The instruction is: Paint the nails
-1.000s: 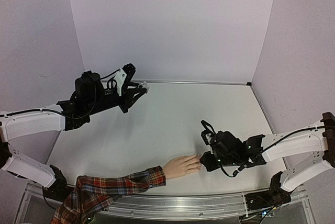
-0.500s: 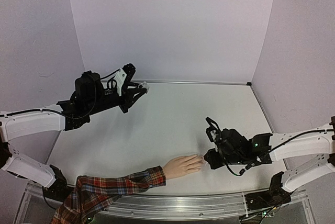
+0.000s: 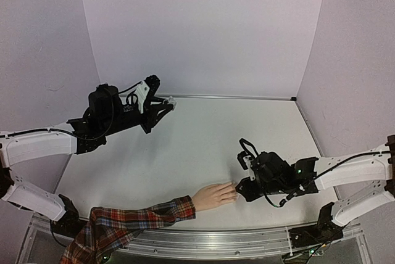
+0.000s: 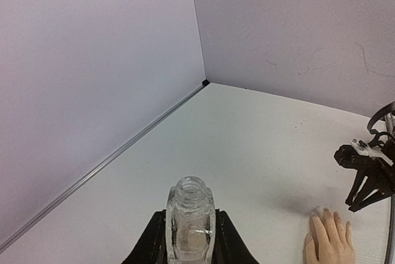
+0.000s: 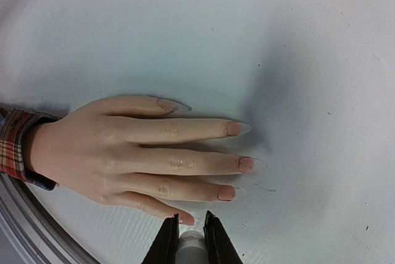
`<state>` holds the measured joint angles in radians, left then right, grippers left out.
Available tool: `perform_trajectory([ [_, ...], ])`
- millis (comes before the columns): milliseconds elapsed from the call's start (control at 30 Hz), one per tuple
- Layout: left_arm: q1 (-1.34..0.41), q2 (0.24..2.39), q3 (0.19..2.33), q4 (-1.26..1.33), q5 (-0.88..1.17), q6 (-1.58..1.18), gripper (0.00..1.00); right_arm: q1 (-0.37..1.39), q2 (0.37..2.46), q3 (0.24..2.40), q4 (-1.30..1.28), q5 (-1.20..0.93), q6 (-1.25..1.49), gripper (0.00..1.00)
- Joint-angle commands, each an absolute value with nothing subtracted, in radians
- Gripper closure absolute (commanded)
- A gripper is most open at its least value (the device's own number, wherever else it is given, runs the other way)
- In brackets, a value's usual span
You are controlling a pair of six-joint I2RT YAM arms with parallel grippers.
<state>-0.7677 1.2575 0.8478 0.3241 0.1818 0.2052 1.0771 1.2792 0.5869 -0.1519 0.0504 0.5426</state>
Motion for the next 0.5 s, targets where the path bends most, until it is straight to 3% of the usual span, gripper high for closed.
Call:
perform_trajectory([
  [0,-0.773,1.240,0.849,0.367,0.192,0.202,1.00,1.083,1.312,0.608,-0.092,0.025,0.543,1.00],
  [467,-0.773,1.235,0.848,0.367,0.187,0.203,1.00,1.082,1.322,0.597,-0.089,0.079,0.570,1.00],
])
